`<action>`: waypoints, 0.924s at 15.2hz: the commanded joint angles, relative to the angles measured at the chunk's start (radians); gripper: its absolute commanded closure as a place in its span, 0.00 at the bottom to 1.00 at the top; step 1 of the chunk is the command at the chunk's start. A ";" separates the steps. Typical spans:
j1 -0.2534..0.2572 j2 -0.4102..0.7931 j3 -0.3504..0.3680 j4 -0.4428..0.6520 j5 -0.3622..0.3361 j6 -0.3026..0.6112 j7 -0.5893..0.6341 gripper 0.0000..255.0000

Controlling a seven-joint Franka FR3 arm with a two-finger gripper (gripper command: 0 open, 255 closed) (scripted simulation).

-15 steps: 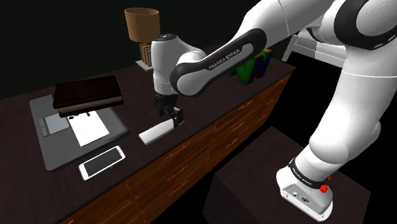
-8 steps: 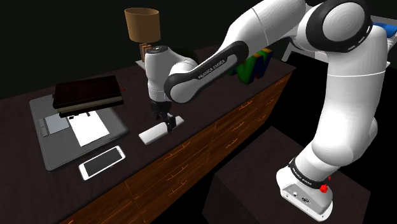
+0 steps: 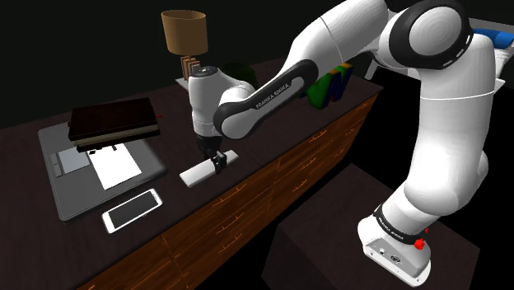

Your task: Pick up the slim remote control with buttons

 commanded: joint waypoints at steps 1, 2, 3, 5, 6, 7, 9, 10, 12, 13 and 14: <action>0.000 0.001 0.000 0.000 0.000 0.001 0.000 1.00; 0.000 0.000 0.000 0.000 0.000 0.001 0.000 1.00; 0.000 0.001 0.000 0.000 0.000 0.001 0.000 1.00; 0.000 0.001 0.000 0.000 0.000 0.001 0.000 1.00; 0.000 0.000 0.000 -0.001 0.000 0.002 0.001 1.00; -0.004 -0.009 0.005 0.000 0.007 -0.007 -0.004 1.00; -0.012 -0.026 0.017 0.005 0.022 -0.026 -0.013 1.00; -0.016 -0.035 0.022 0.007 0.030 -0.035 -0.018 1.00; -0.024 -0.051 0.032 0.013 0.045 -0.055 -0.027 1.00; -0.028 -0.060 0.037 0.016 0.052 -0.064 -0.031 1.00; -0.032 -0.068 0.042 0.019 0.059 -0.074 -0.036 1.00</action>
